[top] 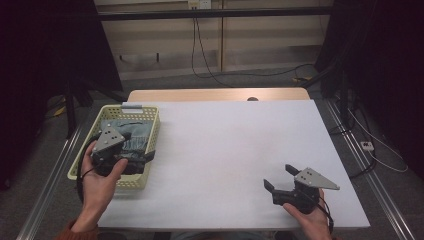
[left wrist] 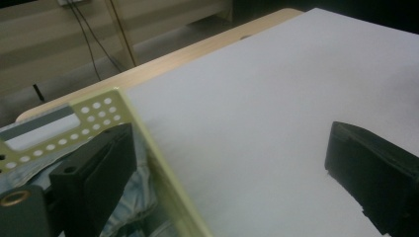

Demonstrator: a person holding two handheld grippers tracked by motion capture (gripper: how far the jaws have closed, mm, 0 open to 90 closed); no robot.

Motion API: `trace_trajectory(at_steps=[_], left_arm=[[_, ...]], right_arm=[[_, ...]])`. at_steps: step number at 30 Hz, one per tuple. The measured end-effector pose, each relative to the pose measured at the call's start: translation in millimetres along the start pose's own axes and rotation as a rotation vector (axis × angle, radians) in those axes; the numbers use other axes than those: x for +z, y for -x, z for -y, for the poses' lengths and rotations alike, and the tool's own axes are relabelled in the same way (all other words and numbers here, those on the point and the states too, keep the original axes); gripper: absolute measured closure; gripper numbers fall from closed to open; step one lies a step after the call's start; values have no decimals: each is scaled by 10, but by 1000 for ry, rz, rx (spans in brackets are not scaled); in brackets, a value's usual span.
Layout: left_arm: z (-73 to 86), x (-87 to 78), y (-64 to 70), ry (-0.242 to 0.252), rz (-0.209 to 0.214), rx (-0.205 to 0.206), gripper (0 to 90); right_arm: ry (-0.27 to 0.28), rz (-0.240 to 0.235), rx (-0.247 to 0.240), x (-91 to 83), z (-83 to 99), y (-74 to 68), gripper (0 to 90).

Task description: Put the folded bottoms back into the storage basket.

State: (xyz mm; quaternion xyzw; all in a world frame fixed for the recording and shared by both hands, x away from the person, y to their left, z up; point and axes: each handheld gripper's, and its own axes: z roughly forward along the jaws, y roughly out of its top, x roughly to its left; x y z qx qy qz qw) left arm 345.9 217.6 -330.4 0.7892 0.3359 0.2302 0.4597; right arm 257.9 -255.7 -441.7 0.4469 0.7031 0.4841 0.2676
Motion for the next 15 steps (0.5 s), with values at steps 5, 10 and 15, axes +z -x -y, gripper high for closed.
trace_trajectory(at_steps=[5,10,15], left_arm=[[-19,120,114,-5,14,14,58],[-20,249,203,-2,42,7,60],[-33,369,275,-6,40,21,58]], right_arm=[[2,0,1,-6,1,3,97],[1,-2,-2,-7,0,1,97],[3,-2,1,-9,0,2,97]])
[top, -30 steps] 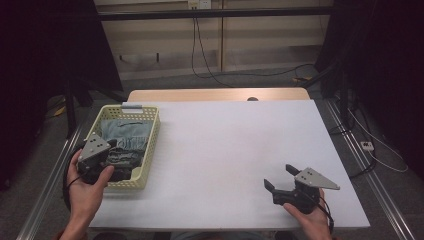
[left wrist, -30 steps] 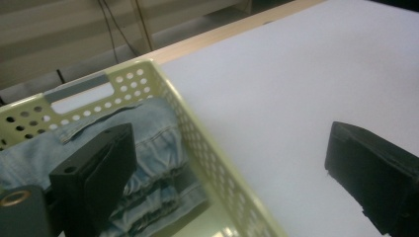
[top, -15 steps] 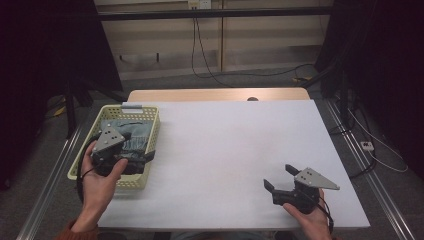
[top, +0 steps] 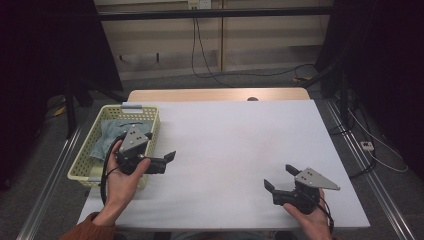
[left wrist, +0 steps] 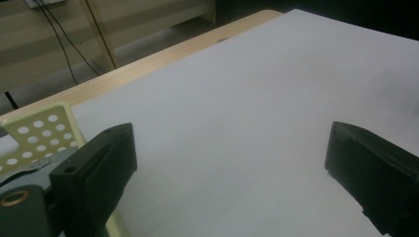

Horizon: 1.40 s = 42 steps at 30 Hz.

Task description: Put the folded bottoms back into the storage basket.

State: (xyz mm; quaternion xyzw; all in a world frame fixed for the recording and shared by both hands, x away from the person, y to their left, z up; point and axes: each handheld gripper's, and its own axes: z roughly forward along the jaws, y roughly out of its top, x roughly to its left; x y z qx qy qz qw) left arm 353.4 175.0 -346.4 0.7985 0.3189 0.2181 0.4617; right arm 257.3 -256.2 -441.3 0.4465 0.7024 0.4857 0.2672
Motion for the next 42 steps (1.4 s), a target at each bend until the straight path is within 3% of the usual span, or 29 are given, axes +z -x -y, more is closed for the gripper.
trace_trajectory(at_steps=[5,12,18,23,32,39,42], left_arm=[[10,115,108,6,26,10,57],[77,290,272,-36,80,30,57],[171,425,380,-50,104,19,58],[278,479,448,-23,112,-1,61],[430,523,503,-40,133,-11,60],[552,499,511,-60,116,-2,50],[635,496,495,-56,121,-23,49]], right_arm=[[0,0,0,-1,0,-1,97],[1,-1,0,-3,-1,-3,97],[2,-2,-1,-4,-1,-5,97],[1,-3,-3,-6,0,-4,97],[1,-5,-3,-2,0,-5,97],[-3,-4,-2,2,3,-2,97],[-2,-3,1,1,3,1,97]])
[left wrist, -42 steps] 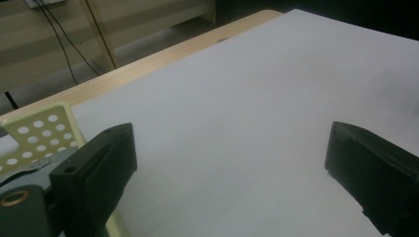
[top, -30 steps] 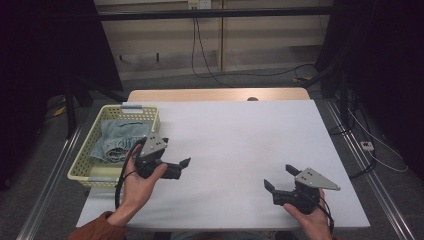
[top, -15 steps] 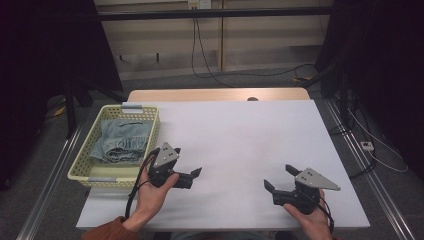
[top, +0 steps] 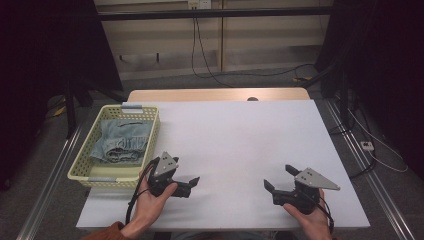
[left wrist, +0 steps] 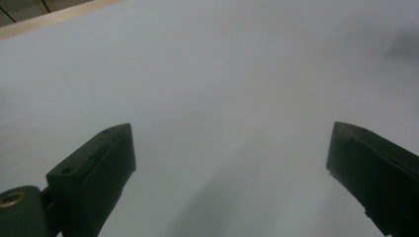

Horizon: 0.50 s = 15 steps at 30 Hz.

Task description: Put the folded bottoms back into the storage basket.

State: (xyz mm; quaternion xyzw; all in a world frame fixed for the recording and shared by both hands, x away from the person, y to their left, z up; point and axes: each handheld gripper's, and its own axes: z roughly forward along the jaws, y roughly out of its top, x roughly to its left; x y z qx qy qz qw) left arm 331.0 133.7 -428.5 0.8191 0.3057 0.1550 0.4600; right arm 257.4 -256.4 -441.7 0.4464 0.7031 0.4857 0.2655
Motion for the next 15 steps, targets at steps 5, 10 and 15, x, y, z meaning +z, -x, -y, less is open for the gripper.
trace_trajectory(at_steps=[5,10,15], left_arm=[[68,-8,-40,9,22,-42,50],[84,-59,-34,45,-10,-29,51],[103,-71,-31,42,-32,-36,51]], right_arm=[[-3,-1,-2,6,-1,-10,97],[1,-1,-3,-2,-1,-6,96],[3,-7,-9,-9,-3,-12,96]])
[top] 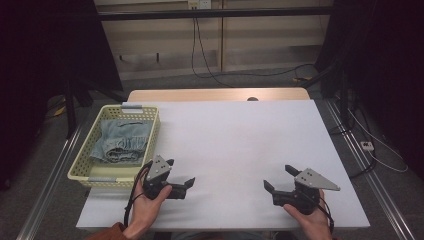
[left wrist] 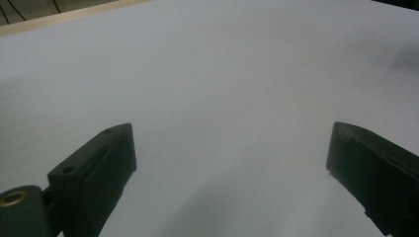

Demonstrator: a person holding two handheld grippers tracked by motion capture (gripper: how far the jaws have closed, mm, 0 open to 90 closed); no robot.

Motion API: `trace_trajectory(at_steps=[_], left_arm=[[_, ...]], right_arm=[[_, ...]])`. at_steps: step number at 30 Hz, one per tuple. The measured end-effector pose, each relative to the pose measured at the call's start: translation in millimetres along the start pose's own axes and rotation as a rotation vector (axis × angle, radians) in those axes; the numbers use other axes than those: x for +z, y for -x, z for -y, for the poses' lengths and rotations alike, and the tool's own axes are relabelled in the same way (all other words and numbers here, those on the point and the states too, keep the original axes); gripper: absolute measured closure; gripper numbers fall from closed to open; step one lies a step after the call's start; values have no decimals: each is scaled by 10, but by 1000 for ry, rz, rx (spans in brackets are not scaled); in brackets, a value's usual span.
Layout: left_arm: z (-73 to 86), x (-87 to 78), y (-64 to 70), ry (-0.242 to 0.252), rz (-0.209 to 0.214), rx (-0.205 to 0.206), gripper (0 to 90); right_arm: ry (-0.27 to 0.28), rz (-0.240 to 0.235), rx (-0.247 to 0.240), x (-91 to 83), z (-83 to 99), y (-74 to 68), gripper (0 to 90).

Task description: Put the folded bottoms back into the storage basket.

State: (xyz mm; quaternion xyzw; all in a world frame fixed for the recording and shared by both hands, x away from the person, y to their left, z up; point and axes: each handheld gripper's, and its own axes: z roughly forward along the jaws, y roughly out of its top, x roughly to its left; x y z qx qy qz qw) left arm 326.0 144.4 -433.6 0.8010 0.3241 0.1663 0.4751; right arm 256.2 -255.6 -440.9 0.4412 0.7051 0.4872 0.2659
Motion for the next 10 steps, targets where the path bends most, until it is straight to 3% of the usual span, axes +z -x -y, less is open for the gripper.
trace_trajectory(at_steps=[10], left_arm=[[1,15,-20,0,-8,-6,53]], right_arm=[[-2,-2,5,0,-4,1,96]])
